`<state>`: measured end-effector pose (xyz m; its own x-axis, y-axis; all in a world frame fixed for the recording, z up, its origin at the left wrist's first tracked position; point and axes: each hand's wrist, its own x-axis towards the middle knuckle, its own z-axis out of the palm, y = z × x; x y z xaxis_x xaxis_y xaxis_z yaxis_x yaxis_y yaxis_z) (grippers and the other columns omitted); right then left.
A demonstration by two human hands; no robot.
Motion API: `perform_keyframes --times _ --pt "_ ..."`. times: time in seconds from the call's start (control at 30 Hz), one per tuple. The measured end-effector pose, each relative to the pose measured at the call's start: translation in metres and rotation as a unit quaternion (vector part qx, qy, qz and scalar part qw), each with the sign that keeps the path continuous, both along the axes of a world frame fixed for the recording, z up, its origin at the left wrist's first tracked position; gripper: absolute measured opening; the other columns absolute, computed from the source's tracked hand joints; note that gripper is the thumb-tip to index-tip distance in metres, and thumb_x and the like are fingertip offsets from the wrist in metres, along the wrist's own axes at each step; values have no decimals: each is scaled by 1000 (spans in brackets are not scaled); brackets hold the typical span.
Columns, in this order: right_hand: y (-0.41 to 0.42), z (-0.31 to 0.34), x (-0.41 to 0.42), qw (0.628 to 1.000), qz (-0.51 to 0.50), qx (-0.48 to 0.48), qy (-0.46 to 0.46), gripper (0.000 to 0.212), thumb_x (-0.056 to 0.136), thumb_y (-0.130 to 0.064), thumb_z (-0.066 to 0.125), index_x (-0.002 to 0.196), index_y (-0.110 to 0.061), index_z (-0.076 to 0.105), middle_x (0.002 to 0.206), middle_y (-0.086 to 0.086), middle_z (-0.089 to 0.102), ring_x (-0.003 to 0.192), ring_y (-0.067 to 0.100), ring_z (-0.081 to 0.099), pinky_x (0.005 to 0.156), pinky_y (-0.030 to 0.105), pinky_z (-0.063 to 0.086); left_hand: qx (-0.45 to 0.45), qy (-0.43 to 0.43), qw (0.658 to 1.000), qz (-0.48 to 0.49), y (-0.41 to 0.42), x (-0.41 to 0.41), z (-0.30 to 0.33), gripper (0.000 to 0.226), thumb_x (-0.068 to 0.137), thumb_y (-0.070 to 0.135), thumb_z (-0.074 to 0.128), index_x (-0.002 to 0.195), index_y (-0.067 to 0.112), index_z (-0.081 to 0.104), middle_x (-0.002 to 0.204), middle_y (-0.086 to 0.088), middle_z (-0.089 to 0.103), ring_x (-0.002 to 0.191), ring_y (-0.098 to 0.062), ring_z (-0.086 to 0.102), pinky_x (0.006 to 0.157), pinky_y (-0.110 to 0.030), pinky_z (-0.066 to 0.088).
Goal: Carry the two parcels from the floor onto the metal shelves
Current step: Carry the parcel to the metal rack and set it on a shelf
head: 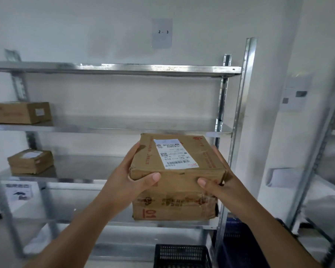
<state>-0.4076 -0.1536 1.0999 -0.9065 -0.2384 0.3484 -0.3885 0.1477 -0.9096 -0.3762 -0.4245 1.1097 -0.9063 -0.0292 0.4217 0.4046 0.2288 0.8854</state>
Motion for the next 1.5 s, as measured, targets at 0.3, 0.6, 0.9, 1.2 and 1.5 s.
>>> perform_keyframes --times 0.3,0.6,0.9,1.2,1.5 --pt "2 17 -79 999 -42 18 2 116 61 -56 80 153 -61 10 119 -46 64 113 -17 64 103 26 51 31 -14 998 -60 2 -110 5 79 67 35 82 128 67 42 108 41 74 97 11 76 83 -23 60" --pt "31 21 -154 997 -74 -13 3 92 67 -58 69 140 -66 15 105 -54 63 101 -27 63 97 19 51 75 -23 990 -115 34 -199 14 67 73 52 88 125 69 49 119 29 77 111 -6 77 87 -34 65" --pt "101 21 -249 998 -63 -17 -9 67 67 -63 74 117 -78 33 109 -48 65 102 -21 65 86 17 52 79 -25 993 -87 106 -288 8 80 70 36 81 140 53 47 123 18 78 110 -9 78 84 -26 65" --pt "157 27 -341 998 -50 -22 1 85 55 -75 82 125 -76 35 120 -34 68 109 -11 68 88 23 58 91 -16 992 -81 161 -364 17 75 68 36 82 133 49 47 103 30 80 97 2 79 71 -17 62" --pt "153 32 -437 998 -54 -27 13 75 74 -60 81 137 -62 40 122 -32 69 114 -6 69 95 25 56 77 1 993 -91 158 -460 31 53 72 28 77 116 50 58 101 29 81 94 1 80 69 -18 62"
